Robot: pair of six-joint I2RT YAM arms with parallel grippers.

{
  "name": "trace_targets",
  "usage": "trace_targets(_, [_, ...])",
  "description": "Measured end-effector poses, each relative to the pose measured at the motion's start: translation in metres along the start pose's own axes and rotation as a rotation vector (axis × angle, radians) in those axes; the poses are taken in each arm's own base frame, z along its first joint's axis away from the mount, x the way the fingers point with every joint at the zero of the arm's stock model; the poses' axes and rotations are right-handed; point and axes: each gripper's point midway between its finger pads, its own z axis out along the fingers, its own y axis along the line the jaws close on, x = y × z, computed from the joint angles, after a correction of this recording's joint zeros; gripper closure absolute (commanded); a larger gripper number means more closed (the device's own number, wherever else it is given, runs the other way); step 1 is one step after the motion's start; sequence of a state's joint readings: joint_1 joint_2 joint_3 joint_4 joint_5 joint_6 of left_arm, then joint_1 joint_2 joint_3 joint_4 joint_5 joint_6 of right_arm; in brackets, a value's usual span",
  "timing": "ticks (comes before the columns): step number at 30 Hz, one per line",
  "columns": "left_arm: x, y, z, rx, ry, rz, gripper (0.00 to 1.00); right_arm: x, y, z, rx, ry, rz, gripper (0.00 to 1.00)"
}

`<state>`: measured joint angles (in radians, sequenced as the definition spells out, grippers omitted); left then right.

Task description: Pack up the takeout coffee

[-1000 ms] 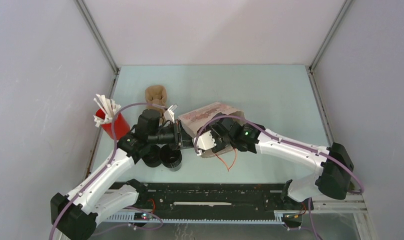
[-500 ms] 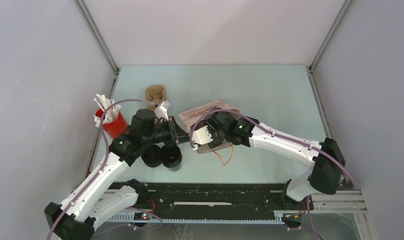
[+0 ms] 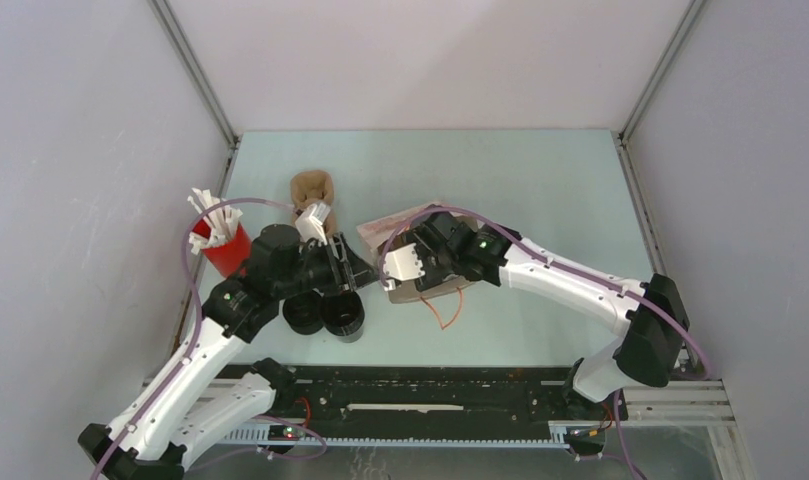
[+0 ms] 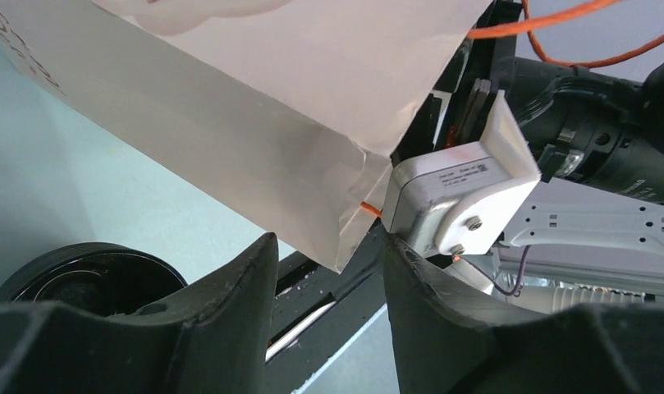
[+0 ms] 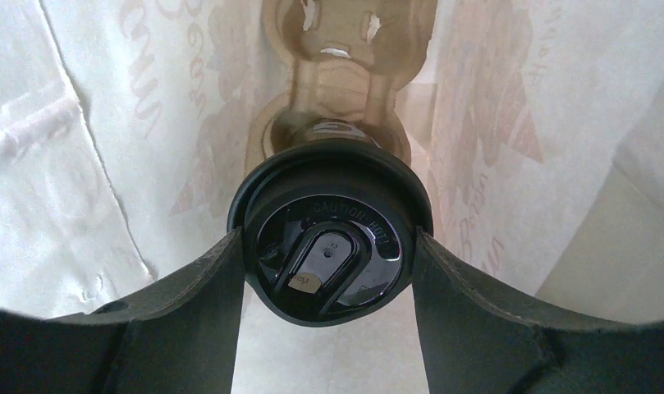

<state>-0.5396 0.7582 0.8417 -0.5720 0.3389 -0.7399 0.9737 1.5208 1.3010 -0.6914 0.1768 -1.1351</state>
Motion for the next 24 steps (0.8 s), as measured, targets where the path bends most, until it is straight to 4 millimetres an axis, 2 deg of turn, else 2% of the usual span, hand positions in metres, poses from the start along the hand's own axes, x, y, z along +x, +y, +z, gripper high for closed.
trace_targets(4, [0.0, 0.002, 0.001, -0.022, -0.013, 0.01, 0.43, -0.002, -0.005, 0.001, -0.005, -0.013, 0.025, 0.89])
trace_targets(9, [-0.005, 0.005, 0.003, -0.059, -0.027, 0.006, 0.51, -0.001, -0.008, 0.007, -0.02, -0.009, 0.048, 0.89])
trace_targets(15, [-0.001, 0.008, 0.02, -0.101, 0.011, 0.004, 0.62, -0.001, -0.012, 0.01, -0.034, -0.009, 0.071, 0.89])
trace_targets(19, [-0.007, 0.007, 0.027, -0.15, 0.006, 0.018, 0.65, -0.002, -0.012, 0.01, -0.038, -0.011, 0.077, 0.89])
trace_targets(21, [-0.014, 0.007, 0.027, -0.177, -0.019, 0.03, 0.73, -0.002, -0.012, 0.01, -0.037, -0.01, 0.083, 0.89])
trace_targets(24, [-0.021, 0.006, 0.027, -0.228, -0.044, 0.062, 0.94, 0.0, -0.013, 0.009, -0.03, 0.003, 0.092, 0.9])
